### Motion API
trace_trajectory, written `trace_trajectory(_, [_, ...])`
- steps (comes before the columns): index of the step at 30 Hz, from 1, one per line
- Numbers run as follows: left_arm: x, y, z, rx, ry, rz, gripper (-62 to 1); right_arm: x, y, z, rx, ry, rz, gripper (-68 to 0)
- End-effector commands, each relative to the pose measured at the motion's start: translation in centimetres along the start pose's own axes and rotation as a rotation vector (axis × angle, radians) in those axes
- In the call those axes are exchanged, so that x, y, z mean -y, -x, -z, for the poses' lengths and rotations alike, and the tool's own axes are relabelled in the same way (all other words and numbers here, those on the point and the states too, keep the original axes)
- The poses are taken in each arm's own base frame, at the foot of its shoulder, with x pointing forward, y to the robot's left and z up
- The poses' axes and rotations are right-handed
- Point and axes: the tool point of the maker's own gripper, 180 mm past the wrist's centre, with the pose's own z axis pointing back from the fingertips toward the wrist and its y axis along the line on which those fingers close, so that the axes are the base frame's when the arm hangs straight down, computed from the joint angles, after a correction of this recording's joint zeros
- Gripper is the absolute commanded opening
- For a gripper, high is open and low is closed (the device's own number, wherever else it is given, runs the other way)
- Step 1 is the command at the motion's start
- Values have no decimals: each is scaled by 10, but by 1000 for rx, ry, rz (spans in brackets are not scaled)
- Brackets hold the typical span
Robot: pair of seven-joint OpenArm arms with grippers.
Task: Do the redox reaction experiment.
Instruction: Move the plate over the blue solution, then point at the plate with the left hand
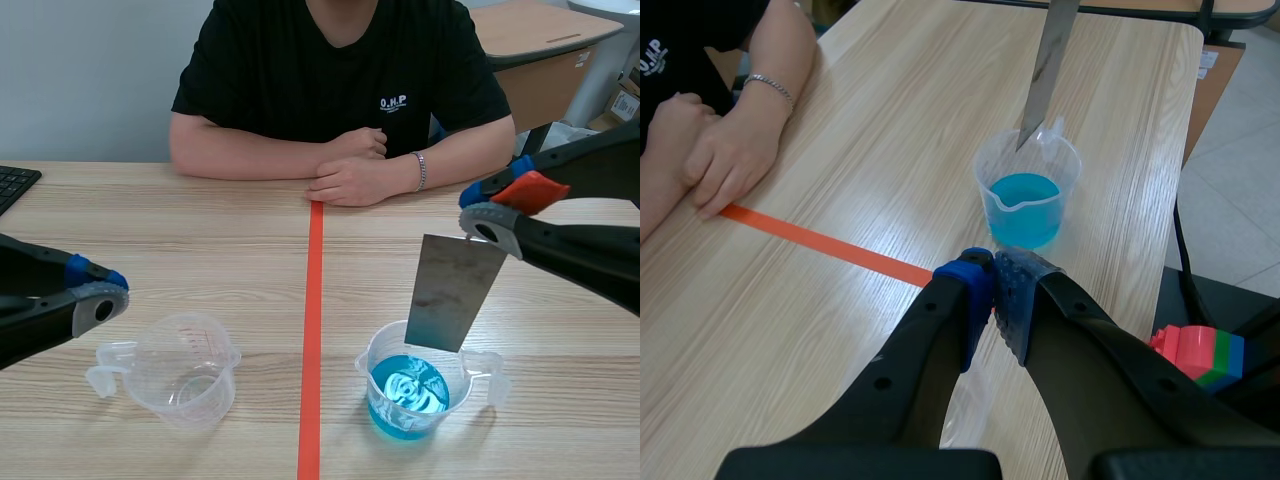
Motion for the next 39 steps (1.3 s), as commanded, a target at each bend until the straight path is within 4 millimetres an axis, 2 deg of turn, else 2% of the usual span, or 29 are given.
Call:
trace_trajectory(1, [-3,-7,2,34,-14,-8,-564,3,-7,0,30,8,-9,-660])
trace_trajectory(6, [-3,-9,8,53,-22,-7,-564,3,-7,0,30,8,-9,-660])
trace_trajectory(11, [-1,7,18,40,-46,16,-564,3,-7,0,30,8,-9,-660])
trace_trajectory(16, [6,22,41,16,-33,50,-564,3,-7,0,30,8,-9,-660])
trace_trajectory(28, [20,18,98,49,11,109,-564,4,-7,0,30,9,-9,-660])
trace_trajectory(39, [23,29,135,59,23,125,-564,4,-7,0,33,9,-9,-660])
